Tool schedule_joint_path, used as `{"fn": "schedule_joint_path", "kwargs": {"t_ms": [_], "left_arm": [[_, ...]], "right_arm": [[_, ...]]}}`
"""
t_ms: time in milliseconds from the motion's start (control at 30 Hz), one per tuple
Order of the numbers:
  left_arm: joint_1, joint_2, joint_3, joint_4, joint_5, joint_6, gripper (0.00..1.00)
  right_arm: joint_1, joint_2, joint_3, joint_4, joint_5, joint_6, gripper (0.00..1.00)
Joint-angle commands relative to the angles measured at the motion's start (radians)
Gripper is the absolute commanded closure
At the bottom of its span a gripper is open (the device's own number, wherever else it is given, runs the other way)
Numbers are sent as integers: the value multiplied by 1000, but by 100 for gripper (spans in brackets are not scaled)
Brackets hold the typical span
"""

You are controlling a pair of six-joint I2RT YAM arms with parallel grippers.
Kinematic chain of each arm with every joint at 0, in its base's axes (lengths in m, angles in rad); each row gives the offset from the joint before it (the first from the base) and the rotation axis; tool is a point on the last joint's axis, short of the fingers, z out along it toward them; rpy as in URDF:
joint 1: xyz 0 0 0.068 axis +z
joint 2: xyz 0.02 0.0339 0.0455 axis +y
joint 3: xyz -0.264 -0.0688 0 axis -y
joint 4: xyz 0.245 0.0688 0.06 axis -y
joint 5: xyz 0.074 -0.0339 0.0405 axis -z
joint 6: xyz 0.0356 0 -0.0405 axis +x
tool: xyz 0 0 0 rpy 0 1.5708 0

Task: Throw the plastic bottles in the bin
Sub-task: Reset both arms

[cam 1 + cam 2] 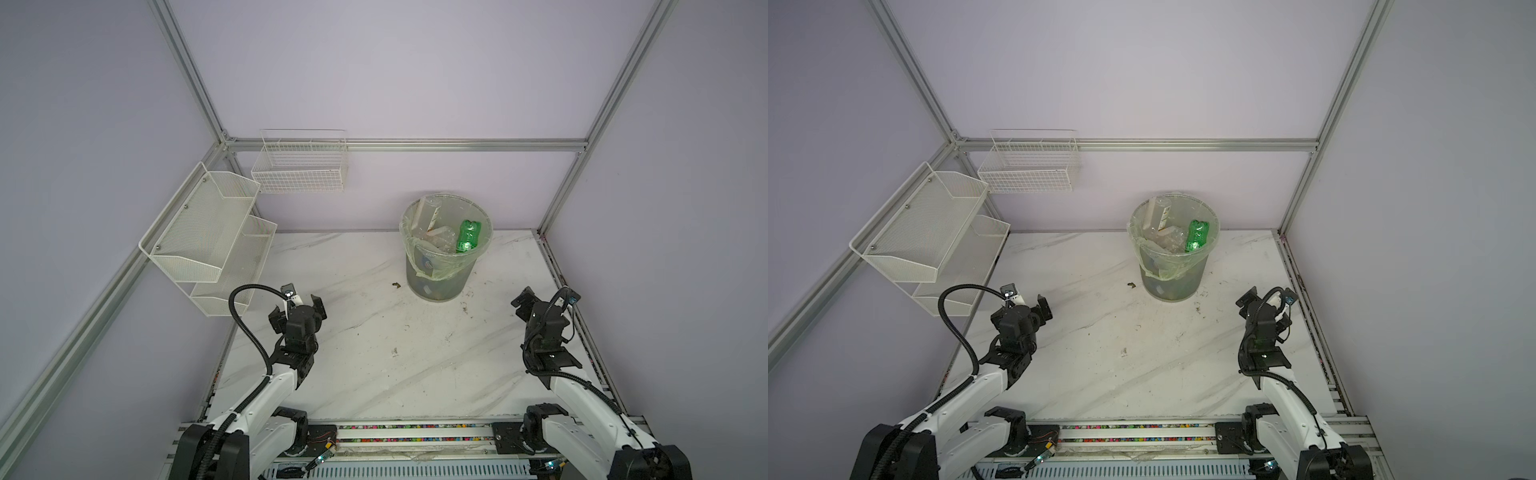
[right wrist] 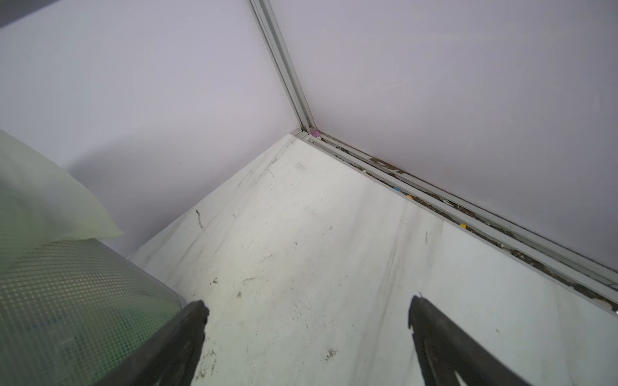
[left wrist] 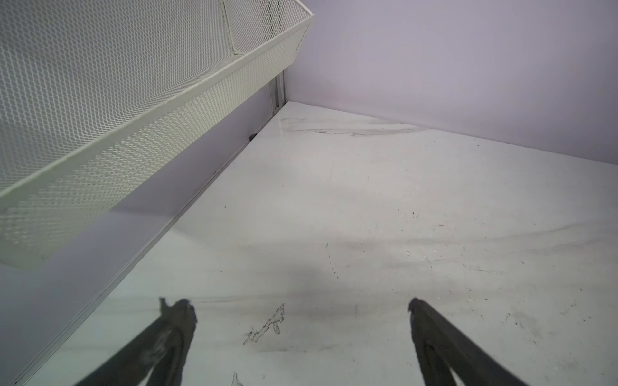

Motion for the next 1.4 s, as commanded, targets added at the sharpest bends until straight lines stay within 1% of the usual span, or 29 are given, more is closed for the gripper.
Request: {"fn": "schedule_joint_path", "kwargs": {"t_ms": [0,67,100,167,233,267,333,367,400,433,467,500,533,600,633,700,733,767,800,867,933,967,1000,1033,1067,1133,1200,1267,1367], "left_arm": [[80,103,-62,302,162,87,0],[117,193,-68,407,243,97,0],[129,236,-64,460,259,108,0],[146,267,-47,482,334,107,0],[172,306,-28,497,352,113,0],[193,309,-11,464,359,89,0],[233,303,-5,443,390,60,0],[250,313,-29,500,398,47,0],[275,355,-66,639,420,33,0],[283,415,-106,736,451,52,0],[285,423,-116,787,493,64,0],[286,408,-101,738,523,74,0],[286,399,-79,682,546,80,0],[286,423,-39,624,600,109,0],[285,445,-34,633,619,119,0],[278,521,-38,725,638,140,0],[277,545,-43,779,643,145,0],[277,530,-40,747,646,144,0],[277,518,-24,697,644,143,0],[273,522,-20,694,634,150,0],[273,520,-22,696,636,149,0],[273,521,-22,697,637,150,0],[273,520,-24,698,637,148,0],[272,520,-25,700,638,148,0],[272,520,-25,702,639,148,0],[273,520,-24,702,640,148,0],[273,520,-24,702,641,149,0],[273,520,-25,703,640,149,0],[273,520,-24,702,640,149,0]], "right_arm": [[-4,53,-5,222,67,-114,3],[-4,108,-30,338,79,-126,3],[-4,140,-42,398,84,-131,3],[-4,204,-74,553,90,-131,3],[-4,292,-128,774,90,-140,3],[-4,335,-128,828,94,-145,2],[-4,414,-98,856,91,-156,3],[-4,462,-84,887,86,-162,3],[-4,515,-76,939,73,-195,3],[-3,555,-61,957,73,-219,3],[-2,594,-44,999,69,-264,3],[-1,597,-32,978,78,-267,3],[-1,607,-31,987,53,-269,3],[-1,662,-47,1104,37,-292,3],[-1,693,-48,1119,38,-289,3],[-1,766,-52,1259,-7,-363,3],[-1,745,-38,1188,-15,-358,3],[-1,719,-15,1086,-25,-315,3],[-1,731,-13,1100,-34,-318,3],[-1,764,-25,1194,-83,-380,3],[-1,778,-17,1154,-143,-369,3],[-1,837,-10,1216,-143,-396,2],[0,890,-17,1334,-149,-433,3],[2,852,-13,1250,-151,-413,3],[1,815,17,1109,-152,-362,3],[5,867,27,1215,-145,-435,3],[8,833,74,1041,-154,-394,3],[38,862,76,1111,-108,-462,3],[49,855,86,1074,-123,-468,2]]}}
